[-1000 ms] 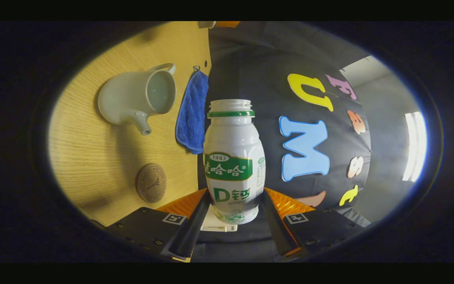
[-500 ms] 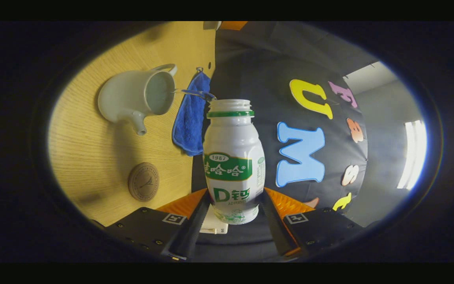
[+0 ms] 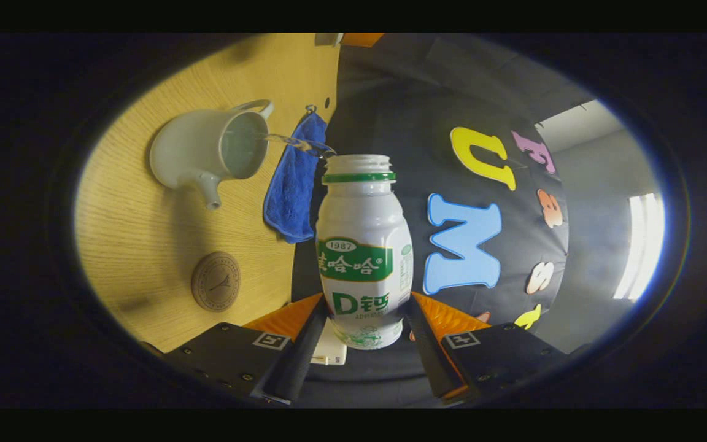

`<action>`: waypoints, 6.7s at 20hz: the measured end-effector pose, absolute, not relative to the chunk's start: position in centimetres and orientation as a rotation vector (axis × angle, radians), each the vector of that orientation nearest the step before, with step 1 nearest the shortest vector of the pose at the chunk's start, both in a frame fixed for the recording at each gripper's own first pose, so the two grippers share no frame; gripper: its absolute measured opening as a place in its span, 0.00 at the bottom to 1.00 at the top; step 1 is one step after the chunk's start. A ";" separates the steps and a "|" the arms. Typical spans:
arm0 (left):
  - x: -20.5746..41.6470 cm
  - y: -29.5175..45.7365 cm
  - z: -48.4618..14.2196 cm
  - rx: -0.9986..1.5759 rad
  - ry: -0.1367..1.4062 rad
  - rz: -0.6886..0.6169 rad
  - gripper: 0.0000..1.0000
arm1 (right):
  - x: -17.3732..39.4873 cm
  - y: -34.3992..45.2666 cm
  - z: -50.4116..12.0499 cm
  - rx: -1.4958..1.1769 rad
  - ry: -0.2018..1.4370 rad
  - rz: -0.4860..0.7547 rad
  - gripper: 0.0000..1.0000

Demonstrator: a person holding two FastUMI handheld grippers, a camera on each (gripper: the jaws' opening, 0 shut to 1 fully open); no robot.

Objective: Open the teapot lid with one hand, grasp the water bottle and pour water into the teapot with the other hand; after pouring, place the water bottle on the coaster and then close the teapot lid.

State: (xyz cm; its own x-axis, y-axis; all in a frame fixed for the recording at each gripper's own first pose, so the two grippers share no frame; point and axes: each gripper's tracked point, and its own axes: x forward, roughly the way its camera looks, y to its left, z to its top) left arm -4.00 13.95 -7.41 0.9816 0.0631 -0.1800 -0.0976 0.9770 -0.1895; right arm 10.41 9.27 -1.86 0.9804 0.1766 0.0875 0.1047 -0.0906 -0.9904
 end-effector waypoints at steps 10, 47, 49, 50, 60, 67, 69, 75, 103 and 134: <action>-4.1 13.9 -7.5 -0.201 0.175 0.080 0.16 | 10.5 9.2 -1.3 -1.702 -0.233 0.054 0.76; -3.9 13.5 -7.6 -0.199 0.184 0.075 0.16 | 10.8 10.8 0.9 -1.848 -0.362 0.046 0.76; -3.9 13.5 -7.6 -0.200 0.183 0.075 0.16 | 10.7 10.9 1.0 -1.854 -0.371 0.045 0.76; -3.9 13.5 -7.5 -0.200 0.183 0.075 0.16 | 10.6 10.9 1.1 -1.856 -0.376 0.043 0.76; -3.9 13.5 -7.6 -0.201 0.182 0.078 0.16 | 10.4 11.2 1.2 -1.853 -0.401 0.037 0.76; -3.9 13.5 -7.6 -0.202 0.179 0.077 0.12 | 10.5 10.9 1.5 -1.849 -0.418 0.015 0.76; -3.9 13.5 -7.5 -0.201 0.179 0.077 0.16 | 10.7 10.6 1.4 -1.828 -0.413 0.010 0.76; -3.9 13.4 -7.2 -0.204 0.167 0.064 0.12 | 10.6 9.5 -2.7 -1.597 -0.233 0.119 0.76; 5.5 4.2 -6.0 -0.117 0.129 -0.154 0.12 | 5.5 4.4 -6.2 -0.554 0.248 0.297 0.77; 7.3 0.9 -8.8 -0.020 0.144 -0.130 0.12 | 4.6 -0.4 -6.1 -0.466 0.255 0.285 0.77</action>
